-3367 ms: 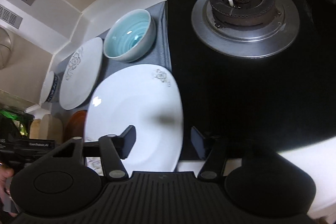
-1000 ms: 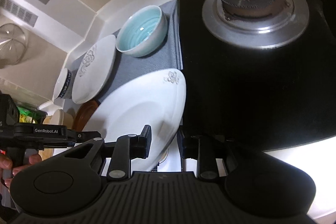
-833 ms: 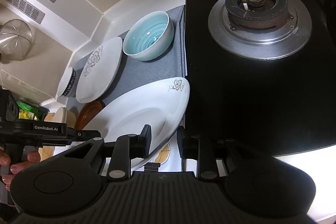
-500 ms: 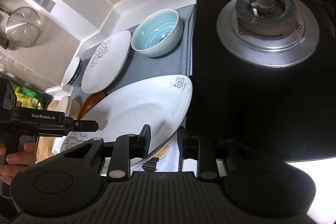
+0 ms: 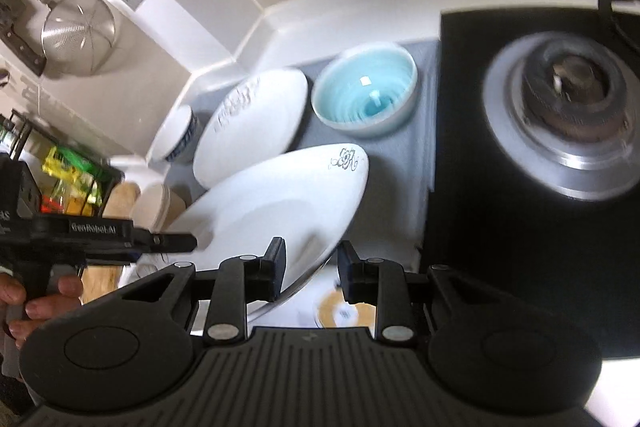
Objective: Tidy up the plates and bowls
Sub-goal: 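Lift the white plate with the right gripper toward the other floral plate, then lower the white plate onto the floral plate and open the right gripper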
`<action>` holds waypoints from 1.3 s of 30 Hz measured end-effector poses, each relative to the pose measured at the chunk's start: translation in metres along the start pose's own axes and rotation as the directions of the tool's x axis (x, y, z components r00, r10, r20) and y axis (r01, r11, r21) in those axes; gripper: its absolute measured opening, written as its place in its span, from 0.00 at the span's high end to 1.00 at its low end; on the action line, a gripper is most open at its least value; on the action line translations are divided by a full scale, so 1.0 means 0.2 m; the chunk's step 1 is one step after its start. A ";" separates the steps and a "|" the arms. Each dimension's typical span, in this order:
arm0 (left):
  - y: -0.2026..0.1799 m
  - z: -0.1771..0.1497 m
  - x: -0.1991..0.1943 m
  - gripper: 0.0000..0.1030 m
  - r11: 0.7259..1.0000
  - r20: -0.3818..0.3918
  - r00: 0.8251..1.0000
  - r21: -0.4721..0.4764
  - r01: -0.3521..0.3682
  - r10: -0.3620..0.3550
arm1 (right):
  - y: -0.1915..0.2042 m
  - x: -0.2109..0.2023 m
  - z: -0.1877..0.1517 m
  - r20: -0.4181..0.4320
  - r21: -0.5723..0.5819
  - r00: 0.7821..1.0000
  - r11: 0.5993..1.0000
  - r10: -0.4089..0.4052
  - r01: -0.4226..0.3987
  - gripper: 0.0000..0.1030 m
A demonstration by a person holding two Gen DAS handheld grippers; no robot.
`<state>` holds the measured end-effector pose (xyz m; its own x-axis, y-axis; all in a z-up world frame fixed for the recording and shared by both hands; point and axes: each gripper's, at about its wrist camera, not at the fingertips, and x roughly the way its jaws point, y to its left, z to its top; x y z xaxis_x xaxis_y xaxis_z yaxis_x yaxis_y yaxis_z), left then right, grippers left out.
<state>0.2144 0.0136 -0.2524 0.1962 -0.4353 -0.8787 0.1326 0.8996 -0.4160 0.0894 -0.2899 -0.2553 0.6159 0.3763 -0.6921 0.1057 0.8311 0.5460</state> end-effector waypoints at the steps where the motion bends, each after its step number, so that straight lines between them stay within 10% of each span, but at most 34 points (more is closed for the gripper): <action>1: 0.02 0.02 -0.01 0.66 1.000 -0.002 1.000 0.008 0.008 -0.008 | 0.03 0.01 0.02 0.009 -0.007 1.000 1.000 -0.007 0.007 0.70; 20: 0.38 0.66 0.11 0.66 0.987 -0.096 0.995 0.156 0.026 -0.011 | 0.36 0.51 0.25 0.088 0.092 0.986 0.987 -0.141 0.133 0.71; 39: 0.40 0.79 0.27 0.66 0.982 -0.069 0.995 0.180 -0.061 0.075 | 0.29 0.72 0.29 0.072 0.138 0.985 0.980 -0.156 0.145 0.78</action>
<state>0.3889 0.0574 -0.2956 0.1385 -0.3634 -0.9213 0.2928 0.9037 -0.3125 0.2302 -0.2116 -0.2963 0.6466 0.2112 -0.7331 0.3011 0.8123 0.4996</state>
